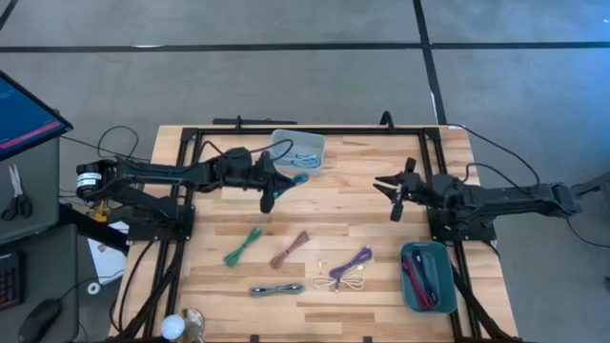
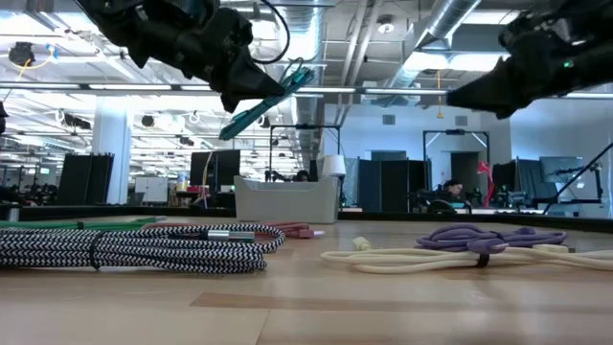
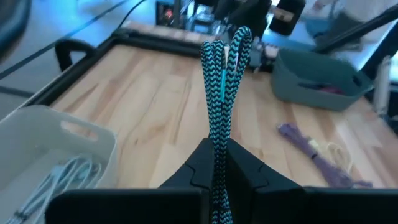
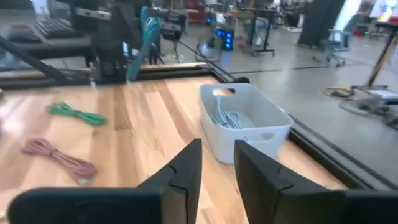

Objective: Pick & Place USB Port
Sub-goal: Put the blue patterned charger cable into the blue bin

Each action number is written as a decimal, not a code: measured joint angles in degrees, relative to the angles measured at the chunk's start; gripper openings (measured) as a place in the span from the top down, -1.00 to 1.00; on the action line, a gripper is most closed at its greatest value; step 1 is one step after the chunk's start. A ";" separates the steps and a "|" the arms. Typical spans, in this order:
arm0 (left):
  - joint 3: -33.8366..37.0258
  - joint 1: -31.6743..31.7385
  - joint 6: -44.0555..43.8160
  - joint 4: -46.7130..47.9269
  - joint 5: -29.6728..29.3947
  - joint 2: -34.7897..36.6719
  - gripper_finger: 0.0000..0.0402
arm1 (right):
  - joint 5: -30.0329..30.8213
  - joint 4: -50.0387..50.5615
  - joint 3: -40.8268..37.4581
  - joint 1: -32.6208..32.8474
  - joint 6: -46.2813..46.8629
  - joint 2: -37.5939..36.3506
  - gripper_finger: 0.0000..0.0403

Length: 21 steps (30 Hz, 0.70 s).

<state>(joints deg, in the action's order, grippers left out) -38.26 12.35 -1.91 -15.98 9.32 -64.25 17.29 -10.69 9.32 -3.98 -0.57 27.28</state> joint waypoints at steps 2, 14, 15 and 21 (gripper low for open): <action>0.00 0.41 -0.01 -2.08 1.79 -0.01 0.92 | -5.10 -5.87 0.00 -1.36 -0.19 3.52 0.57; 0.00 0.43 0.45 -5.35 2.19 -0.69 0.92 | -13.89 -39.18 0.01 -5.45 -0.36 33.46 0.59; 0.00 0.44 0.44 -5.65 2.19 -0.68 0.92 | -14.96 -42.73 0.22 -5.72 -0.16 36.09 0.59; 0.00 0.43 0.43 -6.27 2.19 -0.68 0.92 | -20.34 -50.83 6.15 -6.49 2.29 48.83 0.59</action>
<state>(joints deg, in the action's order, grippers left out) -38.26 12.78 -1.48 -22.25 11.51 -64.93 -3.06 -61.52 15.47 -10.47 1.72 76.11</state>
